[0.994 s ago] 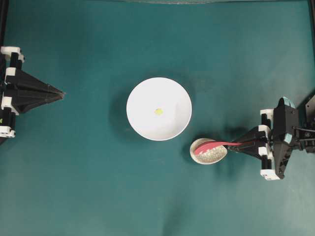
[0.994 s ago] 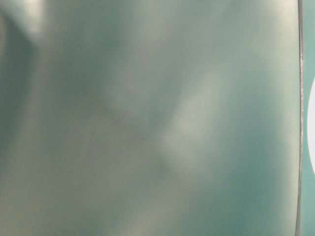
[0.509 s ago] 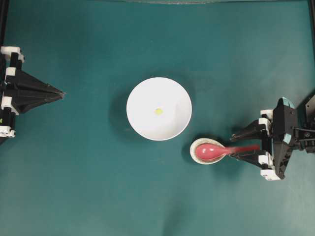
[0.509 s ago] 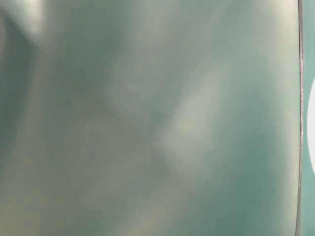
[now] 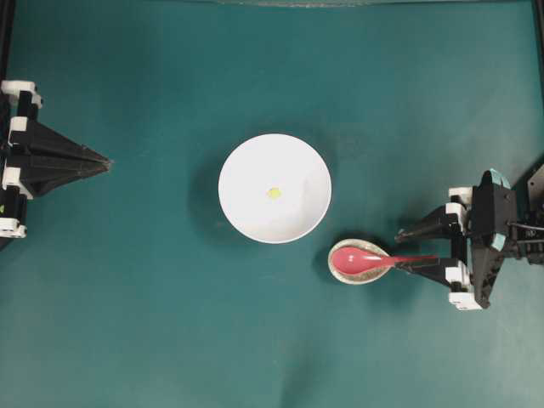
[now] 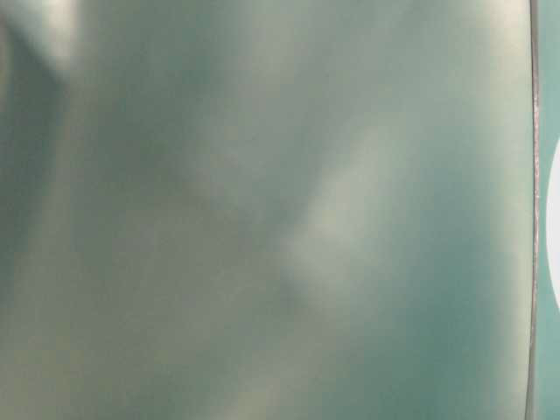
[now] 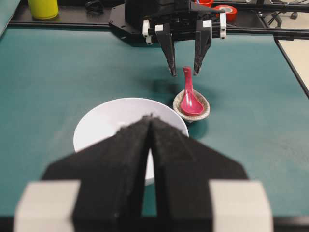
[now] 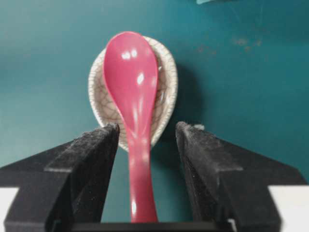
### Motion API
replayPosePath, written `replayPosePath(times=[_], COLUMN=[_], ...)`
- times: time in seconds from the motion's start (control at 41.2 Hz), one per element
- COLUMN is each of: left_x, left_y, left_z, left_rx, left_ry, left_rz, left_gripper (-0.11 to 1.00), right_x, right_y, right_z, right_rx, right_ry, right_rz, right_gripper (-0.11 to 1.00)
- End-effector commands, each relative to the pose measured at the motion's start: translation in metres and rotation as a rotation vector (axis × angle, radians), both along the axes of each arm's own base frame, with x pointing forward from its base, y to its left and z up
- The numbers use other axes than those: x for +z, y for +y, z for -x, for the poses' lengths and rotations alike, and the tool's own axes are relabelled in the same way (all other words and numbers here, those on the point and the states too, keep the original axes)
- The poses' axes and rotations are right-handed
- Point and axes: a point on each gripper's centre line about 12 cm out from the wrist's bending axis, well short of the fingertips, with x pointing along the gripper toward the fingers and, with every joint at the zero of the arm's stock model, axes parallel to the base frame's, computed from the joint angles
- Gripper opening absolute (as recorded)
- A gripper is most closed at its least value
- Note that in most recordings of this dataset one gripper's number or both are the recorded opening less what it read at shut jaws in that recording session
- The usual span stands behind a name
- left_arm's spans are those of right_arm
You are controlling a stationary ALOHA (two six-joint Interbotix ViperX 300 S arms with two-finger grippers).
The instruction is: Scoop the yellow hexagonal prism block from the bowl with a spoon using the right arm.
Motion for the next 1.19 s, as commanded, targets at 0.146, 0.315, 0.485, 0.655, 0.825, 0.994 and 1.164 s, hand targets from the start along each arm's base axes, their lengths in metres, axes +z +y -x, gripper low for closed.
replayPosePath(times=[0.146,0.315,0.485,0.655,0.825,0.994,1.164], left_x=[0.008,0.007,0.008,0.009,0.008,0.008,0.008], left_y=[0.0,0.0,0.0,0.0,0.0,0.0,0.0], left_z=[-0.002,-0.003,-0.003,-0.002,-0.003,-0.003,-0.003], left_rx=[-0.002,-0.002,-0.002,-0.003,-0.003,-0.002,-0.001], left_ry=[-0.018,-0.017,-0.018,-0.023,-0.02,-0.018,-0.02], left_rz=[-0.001,-0.003,-0.001,-0.009,-0.009,-0.011,-0.011], left_gripper=[0.0,0.0,0.0,0.0,0.0,0.0,0.0], right_x=[-0.009,-0.014,-0.024,-0.037,-0.041,-0.039,-0.038], right_y=[0.003,0.01,0.012,0.009,0.01,0.012,0.014], right_z=[-0.005,-0.003,0.004,0.008,0.01,0.012,0.012], right_rx=[0.001,0.02,0.027,0.013,0.019,0.036,0.046], right_ry=[-0.042,-0.124,-0.126,-0.092,-0.107,-0.125,-0.13], right_rz=[0.072,0.129,0.127,0.126,0.138,0.141,0.144], right_gripper=[0.55,0.55,0.55,0.55,0.55,0.55,0.55])
